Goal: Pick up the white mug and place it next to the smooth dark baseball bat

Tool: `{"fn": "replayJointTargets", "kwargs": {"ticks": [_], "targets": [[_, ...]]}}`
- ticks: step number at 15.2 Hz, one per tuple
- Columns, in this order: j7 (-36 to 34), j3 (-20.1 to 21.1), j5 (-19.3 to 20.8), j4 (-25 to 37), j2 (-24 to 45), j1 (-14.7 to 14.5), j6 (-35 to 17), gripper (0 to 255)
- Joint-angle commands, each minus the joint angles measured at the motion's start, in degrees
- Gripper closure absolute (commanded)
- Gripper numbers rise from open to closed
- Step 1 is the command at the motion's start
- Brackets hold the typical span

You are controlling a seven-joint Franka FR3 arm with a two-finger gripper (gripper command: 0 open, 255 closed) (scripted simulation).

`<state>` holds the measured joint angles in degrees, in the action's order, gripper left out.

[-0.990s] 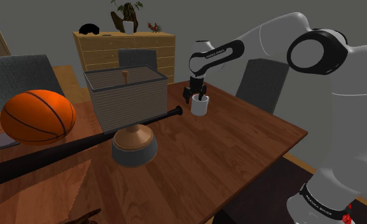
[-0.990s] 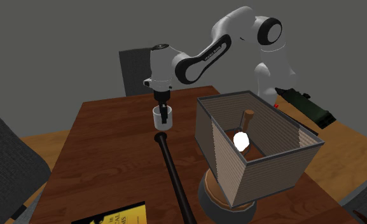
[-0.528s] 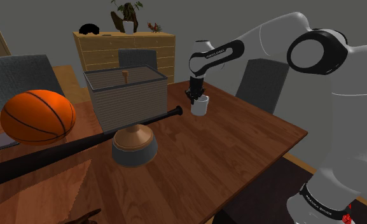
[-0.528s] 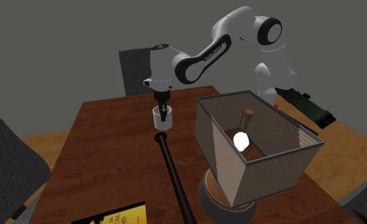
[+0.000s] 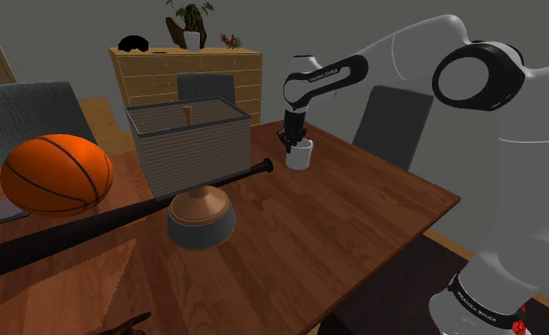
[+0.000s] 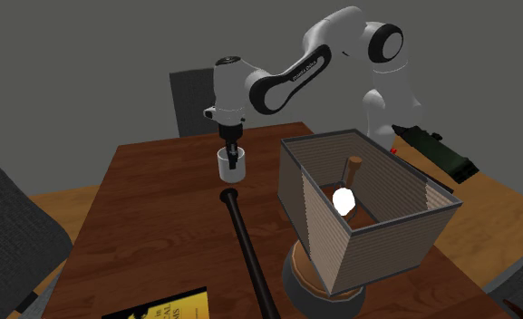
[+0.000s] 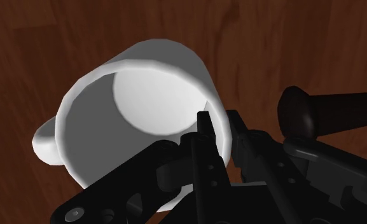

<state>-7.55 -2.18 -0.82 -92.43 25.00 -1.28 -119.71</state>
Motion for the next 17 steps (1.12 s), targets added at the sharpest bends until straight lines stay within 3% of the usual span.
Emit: {"fn": "replayJointTargets", "kwargs": {"ticks": [1, 17], "targets": [[0.0, 0.0, 0.0, 0.9, -0.4, 0.0, 1.3, 255], [-0.1, -0.1, 0.2, 9.7, -2.9, 0.0, 12.5, 255]]}}
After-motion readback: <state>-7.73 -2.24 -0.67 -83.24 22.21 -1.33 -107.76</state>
